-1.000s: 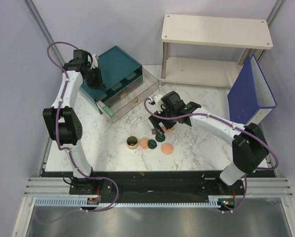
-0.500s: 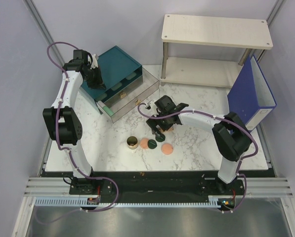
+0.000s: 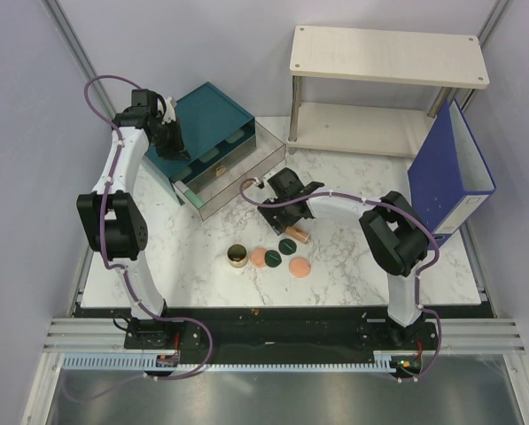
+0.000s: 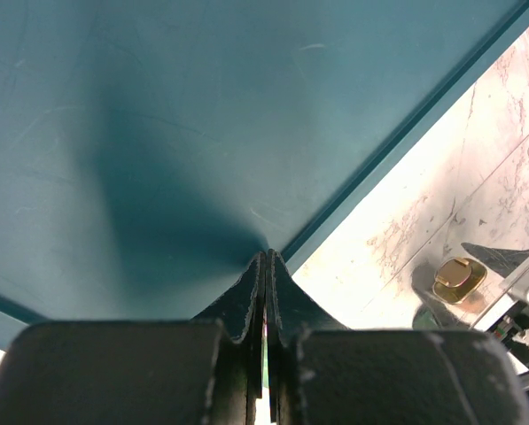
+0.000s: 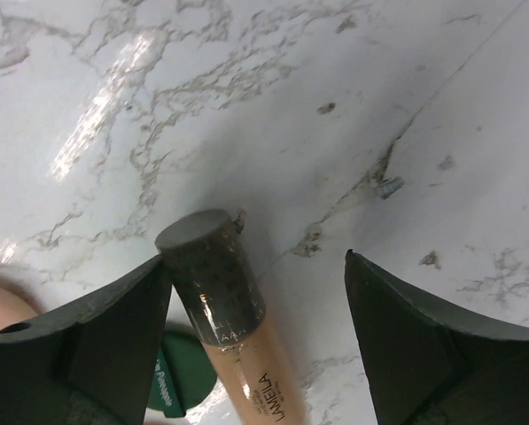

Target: Organize the makeup

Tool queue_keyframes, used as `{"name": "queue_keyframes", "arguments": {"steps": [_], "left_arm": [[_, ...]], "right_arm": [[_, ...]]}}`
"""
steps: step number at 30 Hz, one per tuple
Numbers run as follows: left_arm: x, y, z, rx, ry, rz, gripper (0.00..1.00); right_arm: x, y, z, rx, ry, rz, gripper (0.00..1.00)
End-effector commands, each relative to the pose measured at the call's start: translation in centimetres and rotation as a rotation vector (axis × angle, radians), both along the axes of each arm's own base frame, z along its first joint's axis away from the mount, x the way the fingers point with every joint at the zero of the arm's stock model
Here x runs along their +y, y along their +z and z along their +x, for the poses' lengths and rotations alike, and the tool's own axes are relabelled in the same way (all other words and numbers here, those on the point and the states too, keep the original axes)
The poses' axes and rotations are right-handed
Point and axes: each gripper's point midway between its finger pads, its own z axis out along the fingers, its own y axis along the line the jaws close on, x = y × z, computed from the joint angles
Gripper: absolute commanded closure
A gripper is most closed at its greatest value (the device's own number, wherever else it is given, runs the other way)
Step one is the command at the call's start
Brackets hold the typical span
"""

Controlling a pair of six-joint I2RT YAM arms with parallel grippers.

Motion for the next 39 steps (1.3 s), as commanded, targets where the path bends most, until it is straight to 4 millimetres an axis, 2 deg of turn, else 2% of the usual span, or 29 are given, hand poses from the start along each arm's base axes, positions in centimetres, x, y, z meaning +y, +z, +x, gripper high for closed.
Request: {"name": "queue_keyframes", "arguments": {"steps": [1, 4, 5, 7, 9, 14, 15, 17, 18, 20, 21, 23, 24, 25, 28, 32, 34, 36, 37, 38, 39], "left_arm": [[1.0, -6.6, -4.5, 0.287, -0.012, 0.061, 0.98], [0.9, -6.6, -4.6, 0.288, -0.014, 0.061, 0.98], [1.0, -6.6, -4.5, 0.288, -0.012, 0.061, 0.98], [1.0, -6.6, -4.5, 0.285, -0.012, 0.062, 0.98], [0.9, -6.6, -4.5, 0.288, -0.013, 0.062, 0.98], [0.9, -6.6, -4.3, 0.284, -0.011, 0.057, 0.98], [0.9, -6.6, -4.3, 0.285, -0.009, 0.056, 0.98], [0.7, -6.5, -4.3, 0.285, -0.011, 0.048, 0.98], [0.7, -6.4, -4.3, 0.284, -0.012, 0.047, 0.98], [0.7, -6.4, -4.3, 0.283, -0.010, 0.046, 0.98], [0.7, -6.3, -4.2, 0.279, -0.011, 0.042, 0.98], [0.6, -6.2, -4.3, 0.277, -0.014, 0.041, 0.98], [0.6, -6.2, -4.3, 0.279, -0.015, 0.040, 0.98], [0.6, -6.3, -4.3, 0.280, -0.014, 0.038, 0.98], [0.5, -6.2, -4.4, 0.280, -0.015, 0.038, 0.98], [0.5, -6.3, -4.6, 0.284, -0.018, 0.036, 0.98], [0.5, -6.6, -4.9, 0.295, -0.020, 0.036, 0.98], [0.5, -6.6, -5.0, 0.296, -0.020, 0.037, 0.98], [0.5, -6.6, -5.0, 0.296, -0.022, 0.036, 0.98], [0.2, -6.6, -5.1, 0.297, -0.031, 0.023, 0.98], [0.1, -6.5, -5.1, 0.295, -0.034, 0.018, 0.98]], "right_arm": [[0.1, -0.2, 2.2, -0.054, -0.056, -0.023, 0.20], [0.0, -0.5, 2.2, -0.050, -0.074, -0.028, 0.40], [0.0, -0.6, 2.1, -0.048, -0.089, -0.025, 0.66], [-0.3, -0.7, 1.9, -0.055, -0.097, -0.030, 0.90], [-0.6, -0.6, 2.1, -0.071, -0.108, -0.032, 1.00], [-1.9, 1.2, 2.2, -0.125, -0.127, -0.055, 1.00], [-2.0, 2.5, 2.3, -0.152, -0.130, -0.042, 1.00], [-2.9, 3.7, 2.3, -0.179, -0.142, -0.058, 1.00], [-3.1, 5.5, 2.4, -0.213, -0.150, -0.043, 1.00], [-3.6, 7.5, 2.7, -0.247, -0.172, -0.025, 1.00], [-3.7, 9.4, 2.9, -0.277, -0.179, 0.010, 1.00], [-3.7, 11.9, 3.4, -0.296, -0.179, 0.071, 1.00], [-3.5, 14.1, 3.9, -0.328, -0.188, 0.113, 1.00], [-3.3, 15.2, 4.0, -0.331, -0.192, 0.146, 1.00], [-1.4, 19.0, 4.7, -0.327, -0.189, 0.301, 1.00], [2.8, 23.7, 6.0, -0.247, -0.178, 0.566, 1.00], [5.5, 26.2, 6.9, -0.214, -0.142, 0.712, 1.00], [7.6, 27.3, 7.6, -0.123, -0.164, 0.863, 1.00], [8.6, 29.4, 8.5, -0.152, -0.139, 0.967, 1.00], [9.4, 29.3, 9.3, -0.077, -0.200, 1.059, 1.00], [10.3, 29.6, 9.4, -0.042, -0.182, 1.121, 1.00]]}}
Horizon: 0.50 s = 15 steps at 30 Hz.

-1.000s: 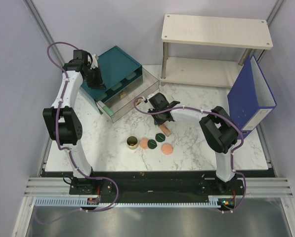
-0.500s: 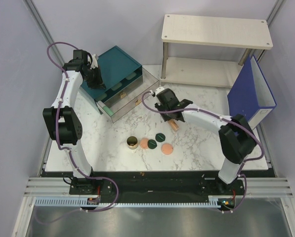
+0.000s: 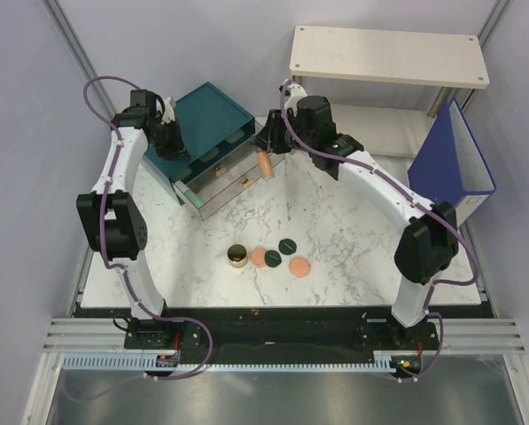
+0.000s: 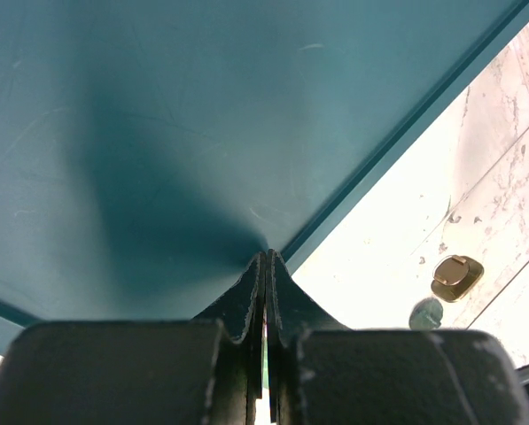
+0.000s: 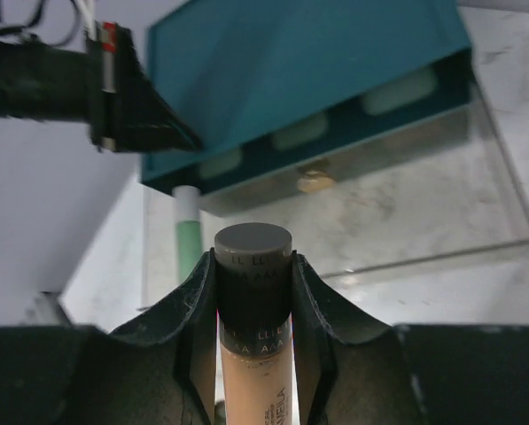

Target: Organize the makeup

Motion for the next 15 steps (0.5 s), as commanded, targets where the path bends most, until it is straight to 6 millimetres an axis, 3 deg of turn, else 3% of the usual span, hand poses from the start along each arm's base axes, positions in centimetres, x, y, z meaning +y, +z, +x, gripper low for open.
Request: {"name": "queue_keyframes", "arguments": {"steps": [1, 2, 4, 5, 6, 11, 15], "left_arm": [[0.3, -6.4, -5.0, 0.289, -0.028, 0.032, 0.98], [0.3, -6.3, -5.0, 0.291, -0.028, 0.029, 0.98], [0.2, -6.2, -5.0, 0.287, -0.030, 0.027, 0.98], [0.1, -6.1, -5.0, 0.284, -0.033, 0.024, 0.98], [0.2, -6.2, -5.0, 0.285, -0.034, 0.026, 0.98], [0.0, -6.1, -5.0, 0.285, -0.037, 0.019, 0.98], [0.0, -6.1, -4.9, 0.283, -0.040, 0.016, 0.98]], "right_arm": [[5.6, 5.0, 1.3, 0.083, 0.136, 0.460, 1.00], [6.5, 3.3, 2.3, 0.130, 0.131, 0.484, 1.00], [7.6, 4.9, 3.3, 0.150, 0.145, 0.577, 1.00], [8.3, 3.1, 4.3, 0.181, 0.135, 0.577, 1.00], [8.8, 4.1, 4.6, 0.174, 0.141, 0.601, 1.00], [9.7, 1.6, 7.3, 0.198, 0.065, 0.613, 1.00], [9.9, 0.7, 8.4, 0.207, 0.033, 0.615, 1.00]]}}
